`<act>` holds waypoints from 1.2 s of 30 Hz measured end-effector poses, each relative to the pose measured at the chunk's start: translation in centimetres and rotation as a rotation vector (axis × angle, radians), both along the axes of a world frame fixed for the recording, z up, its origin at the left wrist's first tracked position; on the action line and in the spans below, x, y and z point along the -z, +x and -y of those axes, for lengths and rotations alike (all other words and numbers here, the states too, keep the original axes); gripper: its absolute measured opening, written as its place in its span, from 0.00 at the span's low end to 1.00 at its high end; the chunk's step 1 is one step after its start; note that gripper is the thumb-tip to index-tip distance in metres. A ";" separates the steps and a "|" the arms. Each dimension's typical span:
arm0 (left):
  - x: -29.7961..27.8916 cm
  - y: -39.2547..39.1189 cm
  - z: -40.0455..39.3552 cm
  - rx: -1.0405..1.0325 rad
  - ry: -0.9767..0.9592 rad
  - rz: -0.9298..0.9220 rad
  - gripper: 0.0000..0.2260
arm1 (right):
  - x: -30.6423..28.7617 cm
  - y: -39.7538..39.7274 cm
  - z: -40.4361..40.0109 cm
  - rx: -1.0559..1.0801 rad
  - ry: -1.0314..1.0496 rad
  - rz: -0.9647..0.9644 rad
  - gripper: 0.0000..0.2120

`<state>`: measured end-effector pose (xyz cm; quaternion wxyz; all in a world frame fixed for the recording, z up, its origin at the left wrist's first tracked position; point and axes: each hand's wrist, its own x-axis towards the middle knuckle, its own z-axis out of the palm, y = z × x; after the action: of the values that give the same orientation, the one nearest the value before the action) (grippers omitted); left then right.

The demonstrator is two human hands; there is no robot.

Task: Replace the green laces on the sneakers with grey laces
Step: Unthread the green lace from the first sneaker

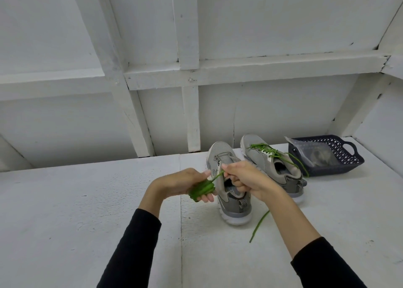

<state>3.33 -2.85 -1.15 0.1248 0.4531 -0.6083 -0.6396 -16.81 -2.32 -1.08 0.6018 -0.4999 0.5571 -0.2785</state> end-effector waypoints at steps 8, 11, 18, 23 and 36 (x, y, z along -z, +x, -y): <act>2.5 -3.7 1.0 -0.586 -0.387 -0.070 0.26 | 0.0 2.0 -0.7 -0.029 -0.088 0.104 0.13; 2.6 -4.5 1.0 -0.673 -0.239 -0.420 0.16 | 0.7 2.4 -0.8 0.050 -0.042 0.164 0.12; 2.4 -4.9 1.0 -0.732 0.064 -0.927 0.12 | 2.2 3.5 -0.9 0.281 -0.262 -0.098 0.18; 2.5 -3.5 1.2 -0.773 0.458 -1.335 0.10 | 3.1 2.9 -1.2 0.294 -0.465 -0.250 0.19; 3.4 -2.9 0.5 -0.383 0.488 -1.231 0.02 | 0.0 1.4 -0.8 0.203 -0.224 0.167 0.04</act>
<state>0.43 -3.31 -4.51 0.4529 0.1222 -0.1745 -0.8658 -15.38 -1.52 -1.11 0.5551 -0.4801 0.5184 -0.4388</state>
